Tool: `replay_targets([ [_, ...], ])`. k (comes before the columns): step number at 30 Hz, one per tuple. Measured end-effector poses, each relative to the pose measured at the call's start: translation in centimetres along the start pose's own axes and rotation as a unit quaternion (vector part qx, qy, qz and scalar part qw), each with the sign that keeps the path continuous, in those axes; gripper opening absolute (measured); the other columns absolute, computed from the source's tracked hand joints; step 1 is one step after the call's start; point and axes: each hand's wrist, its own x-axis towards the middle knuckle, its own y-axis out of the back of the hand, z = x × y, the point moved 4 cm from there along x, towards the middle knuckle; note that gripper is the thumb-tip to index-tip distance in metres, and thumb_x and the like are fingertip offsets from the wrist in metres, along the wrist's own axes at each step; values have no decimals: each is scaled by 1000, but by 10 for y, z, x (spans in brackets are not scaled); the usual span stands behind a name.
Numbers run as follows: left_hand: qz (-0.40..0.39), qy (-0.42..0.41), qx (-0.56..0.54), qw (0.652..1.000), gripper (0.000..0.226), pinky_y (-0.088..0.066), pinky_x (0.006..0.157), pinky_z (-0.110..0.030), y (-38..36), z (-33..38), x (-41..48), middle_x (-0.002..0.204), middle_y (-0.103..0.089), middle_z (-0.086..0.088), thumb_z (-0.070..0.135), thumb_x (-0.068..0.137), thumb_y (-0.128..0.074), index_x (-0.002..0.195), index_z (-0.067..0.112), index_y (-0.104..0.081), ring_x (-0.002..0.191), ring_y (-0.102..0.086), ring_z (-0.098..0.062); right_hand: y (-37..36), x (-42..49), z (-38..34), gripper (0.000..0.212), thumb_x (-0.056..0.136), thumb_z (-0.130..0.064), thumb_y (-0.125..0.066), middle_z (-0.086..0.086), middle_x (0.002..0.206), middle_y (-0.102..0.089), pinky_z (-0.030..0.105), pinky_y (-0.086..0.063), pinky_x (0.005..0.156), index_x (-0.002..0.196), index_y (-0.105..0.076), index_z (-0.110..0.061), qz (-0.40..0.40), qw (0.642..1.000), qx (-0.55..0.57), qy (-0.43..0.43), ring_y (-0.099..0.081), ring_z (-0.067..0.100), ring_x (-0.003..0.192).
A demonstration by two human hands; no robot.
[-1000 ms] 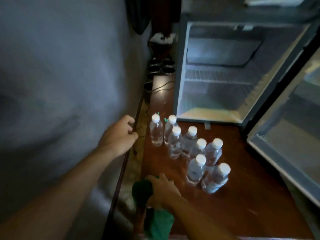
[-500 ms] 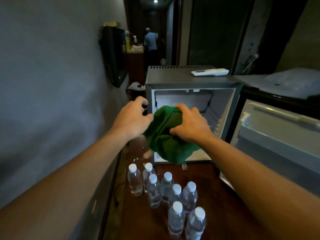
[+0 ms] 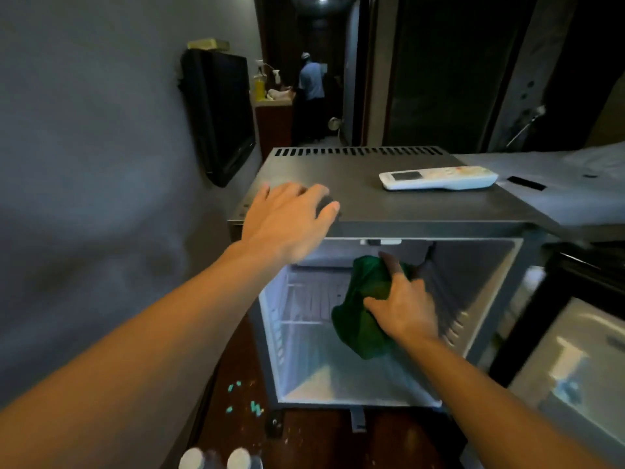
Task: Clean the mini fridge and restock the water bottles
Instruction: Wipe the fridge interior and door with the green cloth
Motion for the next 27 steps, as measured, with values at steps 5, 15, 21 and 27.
replay_targets([
  [5,-101,6,50,994,58,-5,115,-61,-22,-10,43,160,-20,5,63,93,-11,147,43,-21,147,-17,-20,-85,44,0,79,77,-66,-55,1,149,-37,43,-34,106,144,-16,-52,-106,990,-88,33,-39,34,130],
  [15,-107,-5,32,994,59,-9,117,-53,-17,-15,37,161,-10,10,68,92,-11,147,49,-14,148,-9,-15,-105,46,-46,47,84,-44,-54,5,140,-40,41,-41,96,130,-44,-38,-153,937,-195,248,-53,33,114],
  [21,-71,-8,27,997,57,-22,111,-50,-14,-16,35,157,-25,11,67,91,-13,143,49,-26,142,-25,-22,-37,81,62,42,90,-42,-41,6,138,-48,43,-36,106,131,-47,-37,-41,949,-309,35,-46,33,126],
  [27,-49,-3,50,998,53,-28,100,-53,-16,-5,34,148,-38,-1,59,92,-15,138,42,-36,131,-37,-30,-69,67,27,50,86,-57,-45,8,139,-44,39,-40,94,133,-44,-39,-18,977,-212,15,-51,35,118],
])
